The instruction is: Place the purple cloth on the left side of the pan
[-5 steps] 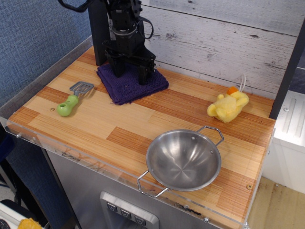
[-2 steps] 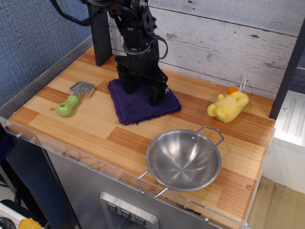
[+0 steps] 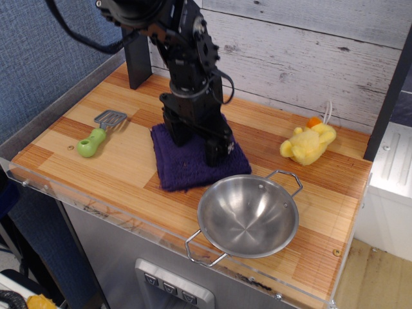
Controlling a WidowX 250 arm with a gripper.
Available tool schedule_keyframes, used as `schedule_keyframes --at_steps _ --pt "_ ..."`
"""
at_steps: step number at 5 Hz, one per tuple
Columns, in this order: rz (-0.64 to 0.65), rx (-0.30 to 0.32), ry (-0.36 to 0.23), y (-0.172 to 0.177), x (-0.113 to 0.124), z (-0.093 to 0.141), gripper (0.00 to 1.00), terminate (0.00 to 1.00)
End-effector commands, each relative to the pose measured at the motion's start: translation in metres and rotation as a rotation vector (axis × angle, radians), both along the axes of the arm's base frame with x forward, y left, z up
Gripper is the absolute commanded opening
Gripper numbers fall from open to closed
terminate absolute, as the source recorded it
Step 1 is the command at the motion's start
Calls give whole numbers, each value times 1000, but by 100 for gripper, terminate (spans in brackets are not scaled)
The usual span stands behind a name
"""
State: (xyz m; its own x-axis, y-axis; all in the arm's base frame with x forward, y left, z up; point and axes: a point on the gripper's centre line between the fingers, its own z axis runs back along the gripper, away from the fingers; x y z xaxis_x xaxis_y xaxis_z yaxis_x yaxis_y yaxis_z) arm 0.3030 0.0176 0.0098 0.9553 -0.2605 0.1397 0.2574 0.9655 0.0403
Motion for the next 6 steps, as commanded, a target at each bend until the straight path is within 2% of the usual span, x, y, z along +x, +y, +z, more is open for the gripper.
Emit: schedule_keyframes --at_steps 1,2,3,6 --pt "-74 39 76 0 -60 -16 100 0" --pt "-73 45 71 4 -70 -14 100 0" --pt "-69 58 54 8 -69 -9 100 0" --pt "-32 20 -54 7 -45 30 100 0"
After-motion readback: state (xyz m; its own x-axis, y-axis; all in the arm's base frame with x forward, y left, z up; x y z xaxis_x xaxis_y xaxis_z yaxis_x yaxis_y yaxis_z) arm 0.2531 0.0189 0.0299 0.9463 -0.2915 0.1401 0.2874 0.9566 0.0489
